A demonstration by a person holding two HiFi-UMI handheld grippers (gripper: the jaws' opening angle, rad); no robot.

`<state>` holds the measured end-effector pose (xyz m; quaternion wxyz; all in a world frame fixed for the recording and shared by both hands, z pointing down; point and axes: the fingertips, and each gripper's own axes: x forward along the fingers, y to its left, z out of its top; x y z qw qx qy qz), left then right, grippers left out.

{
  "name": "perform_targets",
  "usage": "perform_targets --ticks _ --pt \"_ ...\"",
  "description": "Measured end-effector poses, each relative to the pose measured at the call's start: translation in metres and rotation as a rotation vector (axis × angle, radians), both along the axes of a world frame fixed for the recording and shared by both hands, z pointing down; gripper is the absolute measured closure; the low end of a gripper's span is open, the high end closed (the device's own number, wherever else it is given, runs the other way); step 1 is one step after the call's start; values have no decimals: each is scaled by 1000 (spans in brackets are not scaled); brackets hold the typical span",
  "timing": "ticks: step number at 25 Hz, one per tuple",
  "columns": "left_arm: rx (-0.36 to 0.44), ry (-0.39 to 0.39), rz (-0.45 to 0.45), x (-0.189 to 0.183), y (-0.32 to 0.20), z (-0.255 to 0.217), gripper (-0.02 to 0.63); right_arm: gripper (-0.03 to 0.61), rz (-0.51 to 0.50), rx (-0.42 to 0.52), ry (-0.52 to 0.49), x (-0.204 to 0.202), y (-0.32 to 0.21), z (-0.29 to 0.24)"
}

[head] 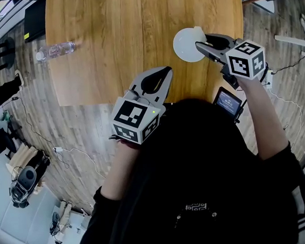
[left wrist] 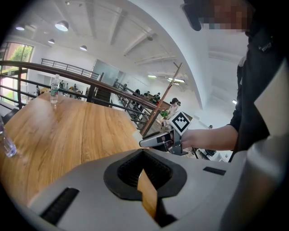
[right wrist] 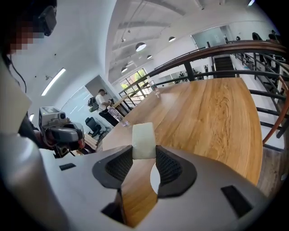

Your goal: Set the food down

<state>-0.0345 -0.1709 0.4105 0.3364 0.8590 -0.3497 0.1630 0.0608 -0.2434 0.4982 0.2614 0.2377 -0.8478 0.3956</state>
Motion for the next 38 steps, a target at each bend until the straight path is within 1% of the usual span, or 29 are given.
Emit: perform_targets --ticks 10,22,28,31,38 --pt "-16 6 -48 -10 -7 6 615 409 -19 -51 54 2 -4 41" --pt "-30 6 -67 -10 -3 9 615 410 -22 -104 97 9 1 75" --pt "-32 3 -78 -12 3 9 614 409 -58 -109 173 7 9 95" --pt "-33 6 -85 -13 4 9 615 409 -57 -118 186 5 11 105" --pt "-38 4 -104 -17 9 12 615 408 -53 -155 277 14 16 137"
